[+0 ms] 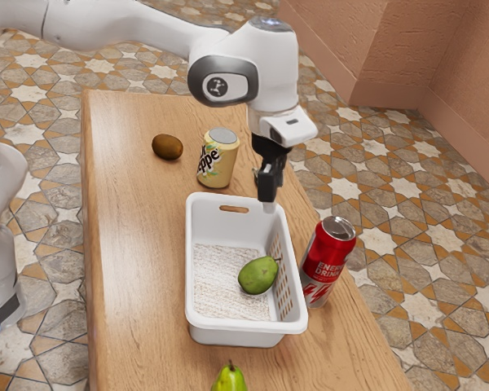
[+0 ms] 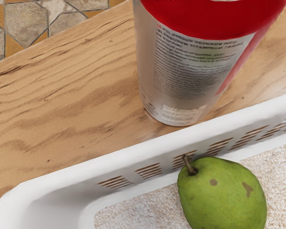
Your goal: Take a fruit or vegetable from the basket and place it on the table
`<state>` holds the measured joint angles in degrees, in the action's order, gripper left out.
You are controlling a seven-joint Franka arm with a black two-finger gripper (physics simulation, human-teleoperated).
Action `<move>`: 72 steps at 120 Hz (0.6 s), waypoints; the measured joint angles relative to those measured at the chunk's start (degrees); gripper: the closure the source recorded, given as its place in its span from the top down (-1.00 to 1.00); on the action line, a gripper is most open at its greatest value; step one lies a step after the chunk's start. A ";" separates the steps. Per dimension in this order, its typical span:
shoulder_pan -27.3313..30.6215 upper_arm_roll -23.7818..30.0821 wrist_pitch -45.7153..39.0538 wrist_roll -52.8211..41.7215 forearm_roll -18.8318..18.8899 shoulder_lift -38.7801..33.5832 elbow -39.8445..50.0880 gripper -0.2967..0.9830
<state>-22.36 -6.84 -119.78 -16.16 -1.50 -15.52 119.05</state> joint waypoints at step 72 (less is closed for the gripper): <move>-11.53 -6.45 -8.28 1.36 -3.23 -0.71 9.31 0.54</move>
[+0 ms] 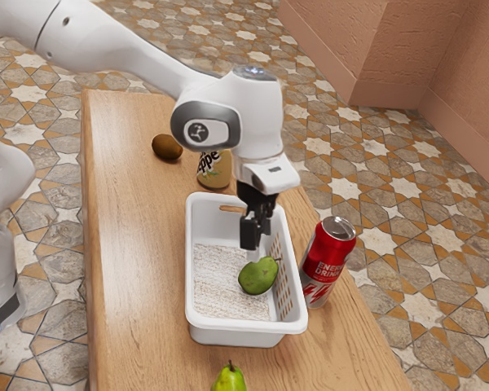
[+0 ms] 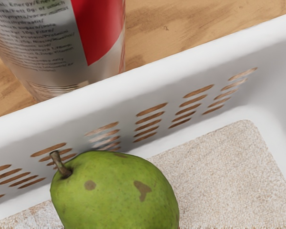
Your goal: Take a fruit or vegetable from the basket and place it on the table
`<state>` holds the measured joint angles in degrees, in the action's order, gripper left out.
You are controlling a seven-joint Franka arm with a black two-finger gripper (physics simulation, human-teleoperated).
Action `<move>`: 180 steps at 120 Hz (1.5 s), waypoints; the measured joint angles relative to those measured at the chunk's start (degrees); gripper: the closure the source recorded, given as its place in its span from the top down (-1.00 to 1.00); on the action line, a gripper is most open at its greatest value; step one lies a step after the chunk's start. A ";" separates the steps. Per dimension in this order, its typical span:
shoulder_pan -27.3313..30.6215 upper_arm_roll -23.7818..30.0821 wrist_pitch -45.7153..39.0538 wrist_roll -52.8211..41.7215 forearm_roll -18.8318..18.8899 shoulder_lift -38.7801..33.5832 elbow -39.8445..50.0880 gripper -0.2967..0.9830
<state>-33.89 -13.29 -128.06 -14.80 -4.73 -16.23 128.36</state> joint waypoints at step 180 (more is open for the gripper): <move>-3.32 -2.53 -8.96 2.65 -0.11 7.86 3.99 0.54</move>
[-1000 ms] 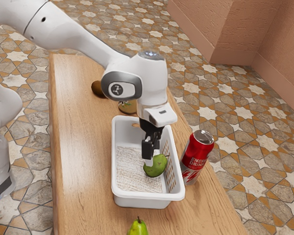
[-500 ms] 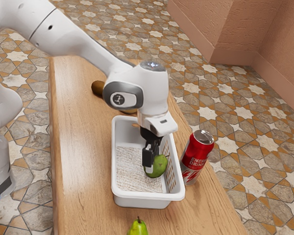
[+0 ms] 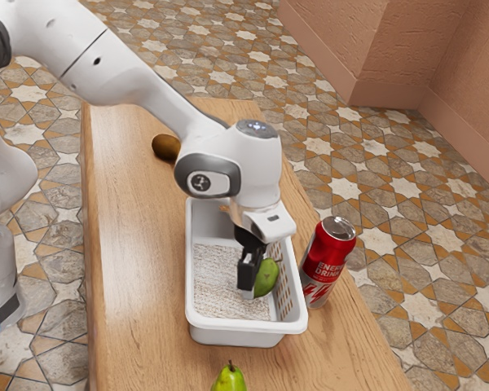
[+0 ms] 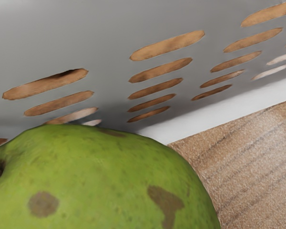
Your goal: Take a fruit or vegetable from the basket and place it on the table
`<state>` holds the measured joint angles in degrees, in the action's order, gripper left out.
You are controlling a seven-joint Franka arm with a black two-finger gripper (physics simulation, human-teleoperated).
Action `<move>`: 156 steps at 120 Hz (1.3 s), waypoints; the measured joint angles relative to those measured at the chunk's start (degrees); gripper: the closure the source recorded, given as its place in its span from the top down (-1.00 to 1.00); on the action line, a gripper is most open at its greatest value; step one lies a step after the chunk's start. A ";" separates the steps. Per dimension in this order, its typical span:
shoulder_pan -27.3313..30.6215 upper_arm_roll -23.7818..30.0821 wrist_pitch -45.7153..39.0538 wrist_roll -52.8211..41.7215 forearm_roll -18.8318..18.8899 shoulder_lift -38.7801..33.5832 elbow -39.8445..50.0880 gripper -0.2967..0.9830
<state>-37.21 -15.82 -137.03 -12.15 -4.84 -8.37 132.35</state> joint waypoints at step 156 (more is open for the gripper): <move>1.96 18.31 36.68 7.31 5.81 -10.63 -25.95 -0.08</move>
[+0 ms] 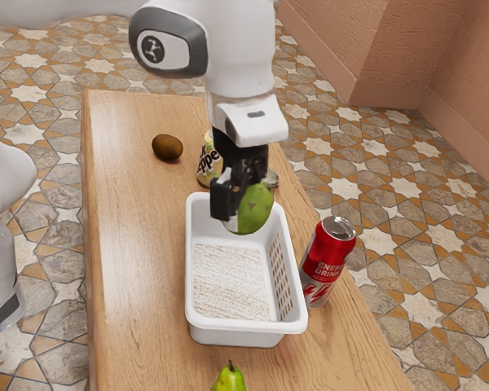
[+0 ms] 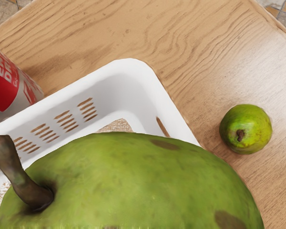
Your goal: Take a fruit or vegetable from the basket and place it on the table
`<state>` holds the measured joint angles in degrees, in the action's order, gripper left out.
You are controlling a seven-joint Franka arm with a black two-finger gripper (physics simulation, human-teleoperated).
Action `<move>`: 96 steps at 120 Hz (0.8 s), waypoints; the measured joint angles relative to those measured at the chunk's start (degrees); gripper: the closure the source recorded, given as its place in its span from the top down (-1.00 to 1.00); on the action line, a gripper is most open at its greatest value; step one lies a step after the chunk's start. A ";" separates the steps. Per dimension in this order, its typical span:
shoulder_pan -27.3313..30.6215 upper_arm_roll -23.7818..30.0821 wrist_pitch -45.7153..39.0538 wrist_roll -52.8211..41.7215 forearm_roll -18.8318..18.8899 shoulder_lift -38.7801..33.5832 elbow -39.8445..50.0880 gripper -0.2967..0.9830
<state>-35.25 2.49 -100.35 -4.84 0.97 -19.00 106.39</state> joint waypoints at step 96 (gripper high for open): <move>0.03 10.08 2.43 0.59 0.19 33.01 -27.18 0.45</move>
<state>-35.23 12.57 -97.92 -4.25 1.16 14.01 79.21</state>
